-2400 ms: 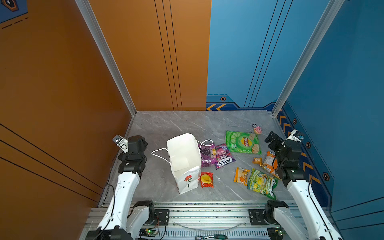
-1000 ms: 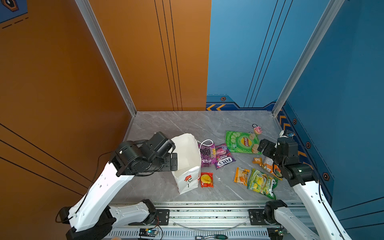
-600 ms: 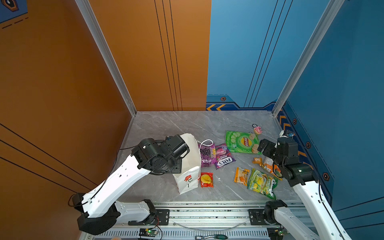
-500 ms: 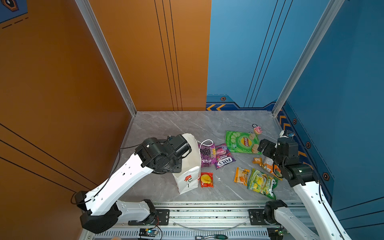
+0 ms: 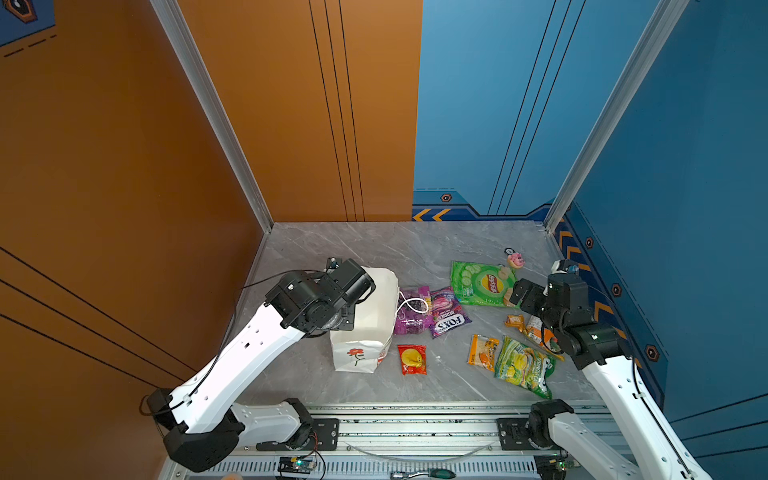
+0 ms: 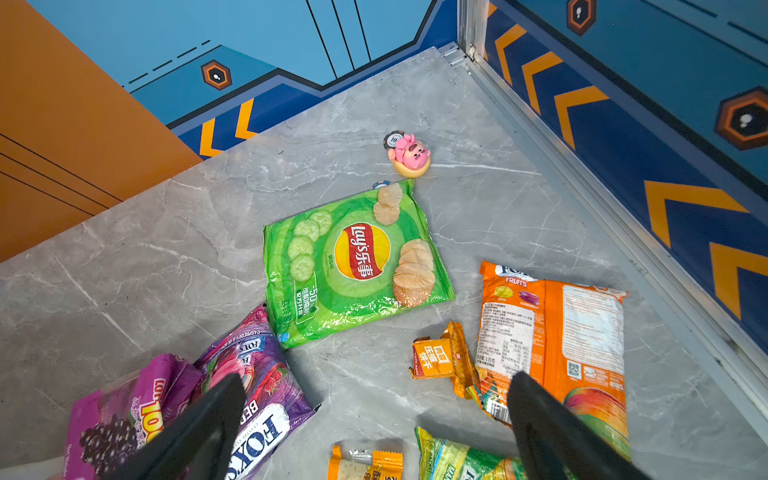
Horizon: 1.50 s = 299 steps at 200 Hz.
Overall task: Place the snacks into the paper bag
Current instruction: 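Pull the paper bag away with the left gripper while the right approaches the chips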
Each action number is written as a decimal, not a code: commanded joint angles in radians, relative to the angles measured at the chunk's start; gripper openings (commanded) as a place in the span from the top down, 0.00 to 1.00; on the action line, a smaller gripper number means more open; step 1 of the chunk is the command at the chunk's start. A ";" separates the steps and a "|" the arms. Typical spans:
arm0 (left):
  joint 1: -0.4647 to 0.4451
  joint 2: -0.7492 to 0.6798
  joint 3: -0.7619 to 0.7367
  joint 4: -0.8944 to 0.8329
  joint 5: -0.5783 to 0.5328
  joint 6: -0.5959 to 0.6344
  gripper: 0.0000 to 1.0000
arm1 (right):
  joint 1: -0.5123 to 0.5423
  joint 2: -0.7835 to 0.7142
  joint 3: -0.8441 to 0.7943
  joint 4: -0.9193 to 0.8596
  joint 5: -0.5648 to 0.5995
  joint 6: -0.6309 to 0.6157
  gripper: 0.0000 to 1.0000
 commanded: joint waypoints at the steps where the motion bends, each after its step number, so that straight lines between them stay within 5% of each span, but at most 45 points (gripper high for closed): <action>1: 0.059 -0.050 -0.005 0.082 -0.054 0.133 1.00 | 0.027 0.020 0.036 -0.041 0.006 0.015 0.00; 47: 0.155 -0.115 -0.077 0.300 0.013 0.255 1.00 | 0.097 0.097 0.059 -0.051 0.031 0.045 0.00; 94: 0.195 -0.090 -0.084 0.321 -0.094 0.378 1.00 | 0.149 0.177 0.077 -0.037 0.038 0.074 0.00; 211: 0.253 -0.041 -0.140 0.505 -0.013 0.480 1.00 | 0.228 0.444 0.130 0.017 -0.047 0.158 0.00; 257: 0.301 -0.046 -0.155 0.533 0.056 0.497 1.00 | 0.057 0.570 0.176 0.010 -0.186 0.143 0.00; 299: 0.341 -0.106 -0.242 0.602 0.098 0.504 1.00 | -0.078 0.640 0.184 0.007 -0.177 0.103 0.01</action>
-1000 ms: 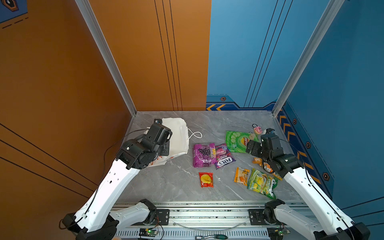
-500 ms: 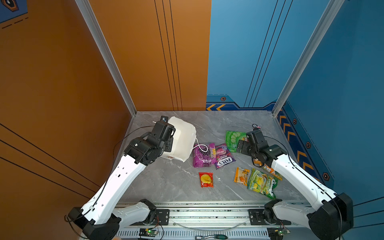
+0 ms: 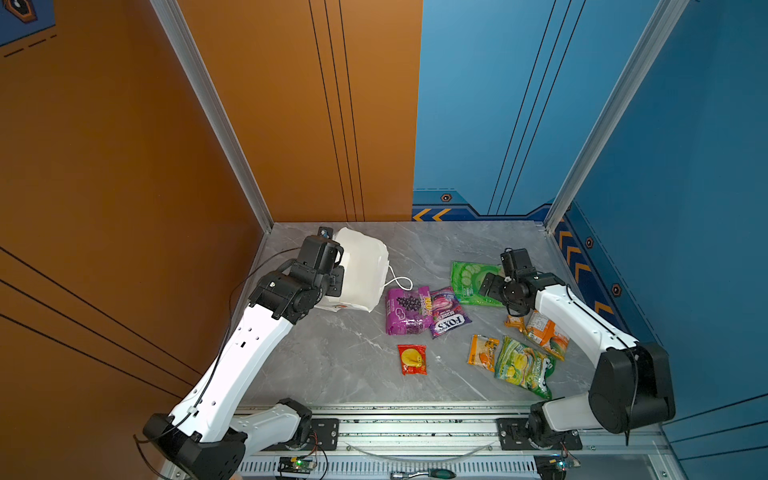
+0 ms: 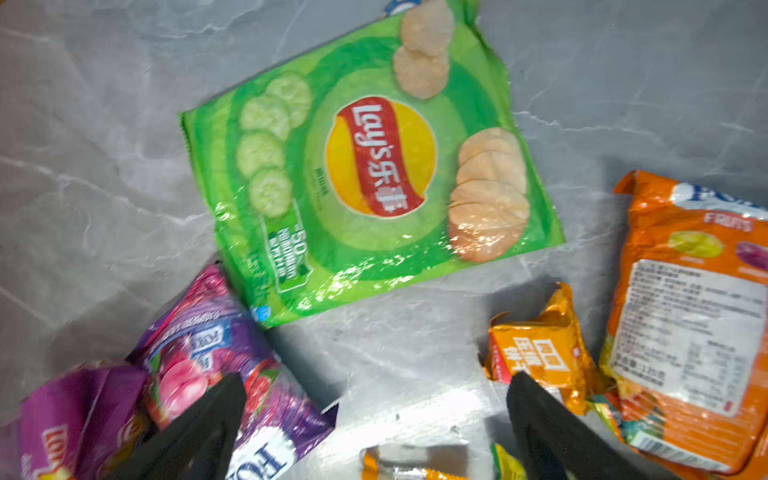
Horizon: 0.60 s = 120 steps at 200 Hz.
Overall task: Place the snacks into the paper bag
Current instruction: 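Lower the right gripper onto the green Lay's chip bag and grasp it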
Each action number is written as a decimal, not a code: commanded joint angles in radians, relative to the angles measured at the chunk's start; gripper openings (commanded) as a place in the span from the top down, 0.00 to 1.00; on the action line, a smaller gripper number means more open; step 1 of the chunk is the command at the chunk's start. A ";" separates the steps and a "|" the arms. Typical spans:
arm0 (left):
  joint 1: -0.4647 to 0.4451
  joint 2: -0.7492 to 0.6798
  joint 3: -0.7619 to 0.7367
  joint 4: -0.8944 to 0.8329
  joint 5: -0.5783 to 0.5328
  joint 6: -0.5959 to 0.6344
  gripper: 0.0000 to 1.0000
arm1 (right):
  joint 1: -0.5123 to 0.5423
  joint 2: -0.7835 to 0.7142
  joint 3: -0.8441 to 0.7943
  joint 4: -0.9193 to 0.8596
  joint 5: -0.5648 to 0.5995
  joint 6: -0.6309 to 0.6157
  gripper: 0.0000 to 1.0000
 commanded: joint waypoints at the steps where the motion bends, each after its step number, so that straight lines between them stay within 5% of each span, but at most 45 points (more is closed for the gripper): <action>1: 0.034 -0.053 -0.045 0.055 0.048 0.012 1.00 | -0.057 0.026 0.026 -0.005 -0.022 -0.027 0.01; 57: 0.078 -0.110 -0.110 0.109 0.072 0.014 1.00 | -0.101 0.169 0.080 -0.006 -0.004 -0.080 0.03; 120: 0.080 -0.129 -0.131 0.124 0.056 0.022 1.00 | -0.010 0.353 0.178 -0.006 0.009 -0.071 0.05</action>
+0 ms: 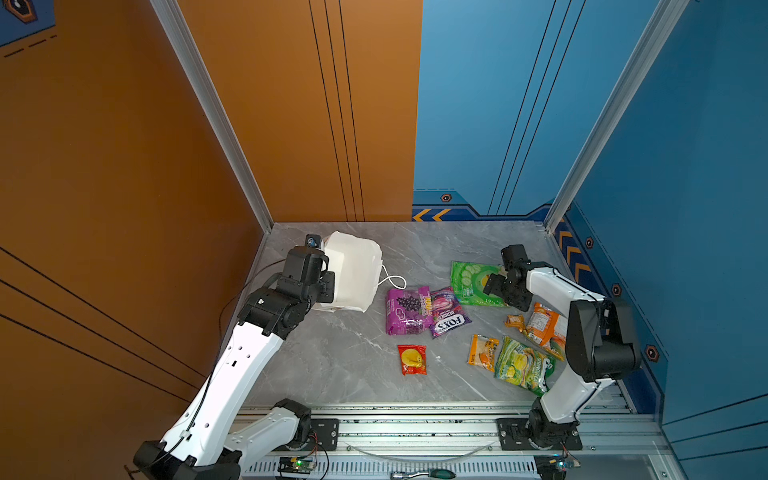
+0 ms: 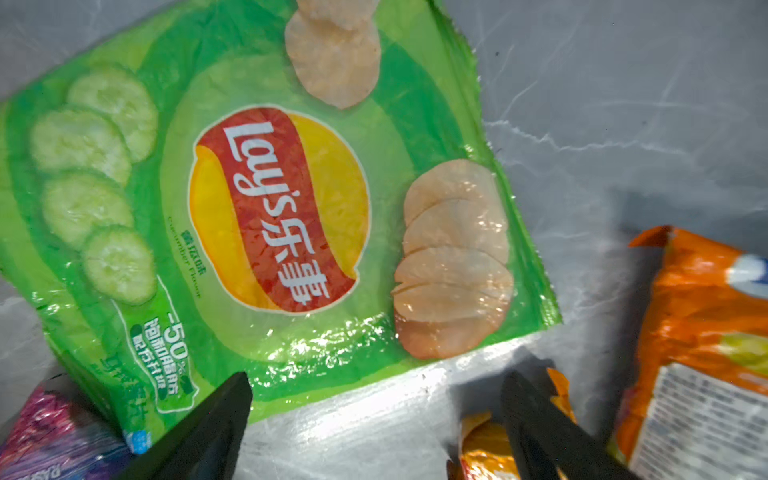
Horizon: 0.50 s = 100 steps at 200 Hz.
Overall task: Place the snacks into the paper bag
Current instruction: 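Lower the right gripper onto the green Lay's chip bag and grasp it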
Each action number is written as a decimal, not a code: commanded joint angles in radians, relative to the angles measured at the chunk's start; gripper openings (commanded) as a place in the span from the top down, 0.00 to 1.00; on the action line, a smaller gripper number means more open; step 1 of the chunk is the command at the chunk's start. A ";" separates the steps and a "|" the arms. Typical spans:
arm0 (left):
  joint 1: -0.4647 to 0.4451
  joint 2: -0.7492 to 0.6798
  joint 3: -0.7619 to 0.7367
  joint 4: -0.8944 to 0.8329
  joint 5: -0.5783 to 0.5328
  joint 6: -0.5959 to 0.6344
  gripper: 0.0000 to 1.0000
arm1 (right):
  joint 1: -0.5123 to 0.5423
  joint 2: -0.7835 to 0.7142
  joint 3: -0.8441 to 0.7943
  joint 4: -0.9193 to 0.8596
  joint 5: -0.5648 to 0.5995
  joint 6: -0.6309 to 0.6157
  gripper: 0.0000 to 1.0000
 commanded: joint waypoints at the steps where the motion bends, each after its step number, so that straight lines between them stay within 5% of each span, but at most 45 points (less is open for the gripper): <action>1: 0.009 -0.021 -0.010 0.029 0.002 0.013 1.00 | 0.047 0.048 0.048 -0.007 0.012 -0.018 0.05; 100: 0.018 -0.028 -0.020 0.039 -0.014 0.017 1.00 | 0.205 0.171 0.138 -0.006 -0.050 -0.012 0.10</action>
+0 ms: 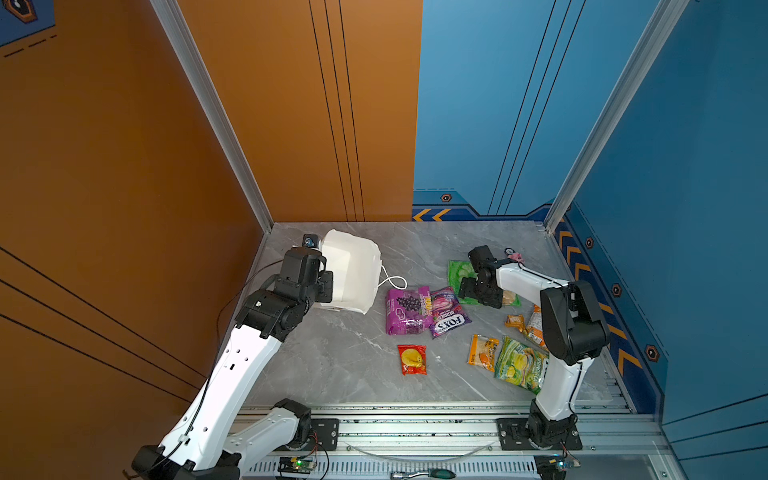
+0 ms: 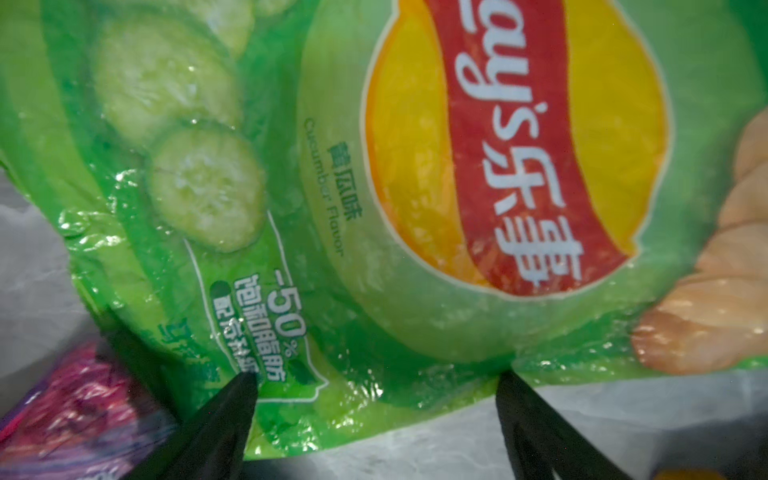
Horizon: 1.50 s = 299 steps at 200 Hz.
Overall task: Place the snacks into the paper bag
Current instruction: 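Lower the right gripper onto the green Lay's chip bag and grasp it, then lift the green chip bag with the right gripper and carry it toward the paper bag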
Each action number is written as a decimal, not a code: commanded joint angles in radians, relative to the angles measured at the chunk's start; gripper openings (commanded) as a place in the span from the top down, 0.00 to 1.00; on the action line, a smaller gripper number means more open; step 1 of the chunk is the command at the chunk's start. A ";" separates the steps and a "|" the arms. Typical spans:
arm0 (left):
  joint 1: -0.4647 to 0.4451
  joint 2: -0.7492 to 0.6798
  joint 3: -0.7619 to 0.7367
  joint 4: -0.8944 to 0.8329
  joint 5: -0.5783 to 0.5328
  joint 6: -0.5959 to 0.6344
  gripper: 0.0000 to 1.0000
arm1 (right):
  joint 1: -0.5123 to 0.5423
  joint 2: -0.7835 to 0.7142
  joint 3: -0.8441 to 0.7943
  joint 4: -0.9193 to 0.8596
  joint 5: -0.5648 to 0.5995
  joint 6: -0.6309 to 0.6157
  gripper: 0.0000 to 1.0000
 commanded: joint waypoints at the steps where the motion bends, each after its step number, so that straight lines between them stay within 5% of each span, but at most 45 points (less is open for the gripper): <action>1: 0.007 -0.012 -0.013 0.025 -0.014 0.016 1.00 | 0.021 0.025 0.037 -0.006 -0.043 -0.013 0.10; 67: 0.007 -0.013 -0.013 0.024 -0.013 0.018 1.00 | -0.152 -0.174 0.000 -0.019 -0.032 -0.087 0.09; 141: 0.005 -0.017 -0.014 0.025 -0.007 0.016 1.00 | -0.410 -0.109 -0.021 0.006 -0.194 -0.081 0.09; 171: 0.003 -0.018 -0.014 0.024 -0.008 0.017 1.00 | -0.426 -0.054 -0.024 0.032 -0.271 -0.076 0.10; 226: 0.004 -0.016 -0.014 0.023 -0.012 0.018 1.00 | -0.377 0.018 0.033 -0.038 -0.158 -0.085 0.11; 262: 0.002 -0.013 -0.018 0.023 -0.015 0.018 1.00 | -0.348 0.111 0.094 -0.107 -0.122 -0.090 0.21; 299: -0.002 -0.013 -0.017 0.024 -0.021 0.020 1.00 | -0.345 0.132 0.076 -0.091 -0.112 -0.088 0.44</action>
